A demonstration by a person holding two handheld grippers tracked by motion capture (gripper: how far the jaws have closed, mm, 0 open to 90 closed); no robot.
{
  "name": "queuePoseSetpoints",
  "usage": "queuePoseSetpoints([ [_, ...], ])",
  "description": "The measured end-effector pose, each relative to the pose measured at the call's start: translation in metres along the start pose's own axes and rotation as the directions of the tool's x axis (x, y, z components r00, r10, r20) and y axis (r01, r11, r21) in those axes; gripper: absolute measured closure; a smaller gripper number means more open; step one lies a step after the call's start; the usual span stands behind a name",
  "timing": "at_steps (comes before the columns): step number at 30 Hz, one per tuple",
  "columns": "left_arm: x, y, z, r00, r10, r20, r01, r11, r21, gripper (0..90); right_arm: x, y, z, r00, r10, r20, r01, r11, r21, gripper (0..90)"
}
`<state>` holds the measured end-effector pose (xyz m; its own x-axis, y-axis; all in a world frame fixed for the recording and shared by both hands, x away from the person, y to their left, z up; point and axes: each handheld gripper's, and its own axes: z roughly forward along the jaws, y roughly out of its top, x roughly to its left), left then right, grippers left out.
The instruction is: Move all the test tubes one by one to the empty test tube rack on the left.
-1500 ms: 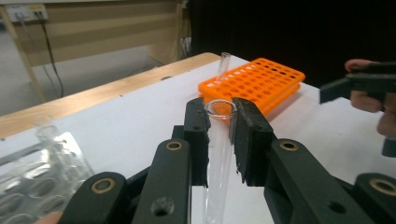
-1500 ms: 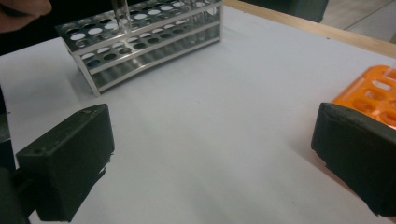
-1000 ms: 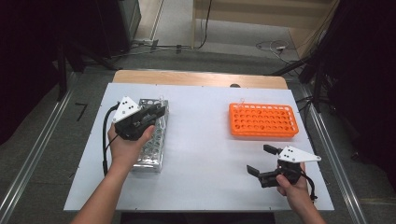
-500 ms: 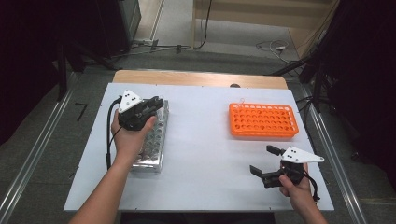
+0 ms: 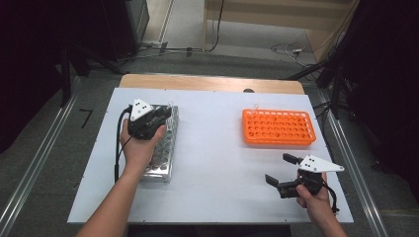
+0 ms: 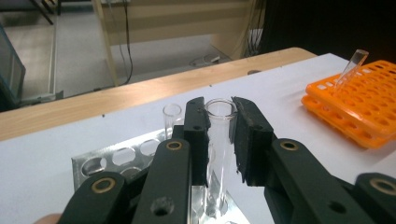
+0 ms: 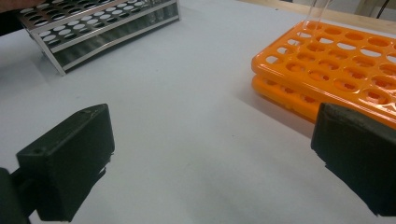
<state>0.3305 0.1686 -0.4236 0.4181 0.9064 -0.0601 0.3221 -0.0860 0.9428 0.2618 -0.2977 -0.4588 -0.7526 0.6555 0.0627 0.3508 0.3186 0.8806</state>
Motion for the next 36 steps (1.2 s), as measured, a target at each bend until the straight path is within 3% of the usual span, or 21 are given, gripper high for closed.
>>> queuePoseSetpoints([
  [8,0.000,-0.002,0.001,1.0000,0.004,-0.001,-0.004,0.9973,0.073,76.5,0.000,0.000,0.001,1.0000,-0.003,-0.001,0.003,1.000,0.003,0.0],
  [13,-0.003,-0.003,0.004,0.9999,0.007,-0.014,-0.005,0.9906,0.137,76.3,0.000,0.000,0.002,1.0000,-0.002,-0.003,0.002,1.000,0.007,0.0],
  [17,-0.004,-0.003,0.005,0.9995,0.016,-0.026,-0.011,0.9875,0.157,74.0,0.001,0.000,0.003,1.0000,-0.003,-0.006,0.003,1.000,0.010,0.0],
  [22,-0.004,-0.001,0.001,0.9991,0.012,-0.040,-0.006,0.9914,0.131,59.5,0.001,0.000,0.003,1.0000,0.002,-0.009,-0.002,1.000,0.012,0.0],
  [26,-0.007,-0.001,-0.005,0.9999,0.000,-0.017,0.002,0.9936,0.113,43.7,0.001,0.000,0.003,0.9999,0.003,-0.016,-0.003,1.000,0.010,0.0],
  [29,-0.008,-0.002,-0.010,0.9996,-0.023,0.015,0.021,0.9946,0.102,27.7,0.001,0.000,0.003,0.9998,0.006,-0.018,-0.006,1.000,0.009,0.0],
  [36,-0.015,-0.006,-0.026,0.9945,-0.046,0.095,0.039,0.9967,0.071,9.3,0.001,0.003,0.004,0.9997,0.009,-0.025,-0.009,1.000,0.005,0.0],
])
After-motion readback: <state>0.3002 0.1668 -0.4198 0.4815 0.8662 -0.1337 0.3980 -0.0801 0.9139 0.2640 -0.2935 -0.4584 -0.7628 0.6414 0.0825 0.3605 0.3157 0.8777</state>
